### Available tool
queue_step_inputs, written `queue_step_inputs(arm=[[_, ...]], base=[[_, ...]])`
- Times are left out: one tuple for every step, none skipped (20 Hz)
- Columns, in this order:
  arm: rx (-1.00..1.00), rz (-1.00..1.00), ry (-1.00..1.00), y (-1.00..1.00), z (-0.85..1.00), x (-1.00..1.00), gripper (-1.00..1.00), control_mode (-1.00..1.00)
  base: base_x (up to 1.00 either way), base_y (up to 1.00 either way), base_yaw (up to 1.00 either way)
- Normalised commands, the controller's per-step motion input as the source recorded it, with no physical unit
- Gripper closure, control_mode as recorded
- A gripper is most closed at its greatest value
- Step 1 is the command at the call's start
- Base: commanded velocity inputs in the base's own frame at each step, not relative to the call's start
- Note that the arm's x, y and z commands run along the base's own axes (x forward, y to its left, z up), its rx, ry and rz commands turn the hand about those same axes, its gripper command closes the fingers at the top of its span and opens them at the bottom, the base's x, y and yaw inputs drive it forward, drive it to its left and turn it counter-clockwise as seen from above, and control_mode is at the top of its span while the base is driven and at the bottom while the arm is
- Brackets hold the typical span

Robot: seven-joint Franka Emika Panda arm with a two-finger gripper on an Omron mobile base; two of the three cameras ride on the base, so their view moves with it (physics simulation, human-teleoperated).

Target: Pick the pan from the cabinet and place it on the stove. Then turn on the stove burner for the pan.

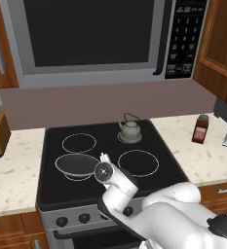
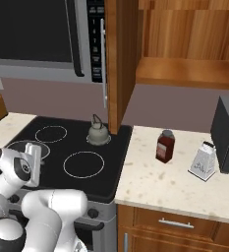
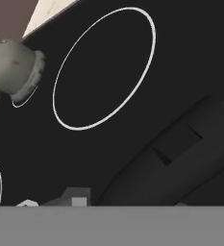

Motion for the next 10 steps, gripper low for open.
queue_step_inputs(arm=[[0.00, 0.02, -0.03, 0.09, -0.20, 0.00, -1.00, -1.00], [0.00, 0.01, -0.04, 0.05, -0.16, 0.00, -1.00, -1.00], [0.00, 0.01, -0.05, 0.03, -0.12, 0.00, -1.00, -1.00], [0.00, 0.01, -0.05, 0.03, -0.09, 0.00, -1.00, -1.00], [0.00, 0.01, -0.07, 0.00, -0.01, 0.03, -1.00, -1.00], [0.00, 0.00, -0.07, 0.00, -0.02, 0.00, -1.00, -1.00], [0.00, 0.00, -0.07, 0.00, 0.00, 0.00, -1.00, -1.00], [0.00, 0.00, -0.06, 0.00, 0.00, 0.00, -1.00, -1.00], [0.00, 0.00, -0.05, 0.00, 0.00, 0.00, -1.00, -1.00], [0.00, 0.00, -0.05, 0.00, 0.00, 0.00, -1.00, -1.00]], base=[[0.00, 0.00, 0.00], [0.00, 0.00, 0.00], [0.00, 0.00, 0.00], [0.00, 0.00, 0.00], [0.00, 0.00, 0.00], [0.00, 0.00, 0.00], [0.00, 0.00, 0.00], [0.00, 0.00, 0.00], [0.00, 0.00, 0.00], [0.00, 0.00, 0.00]])
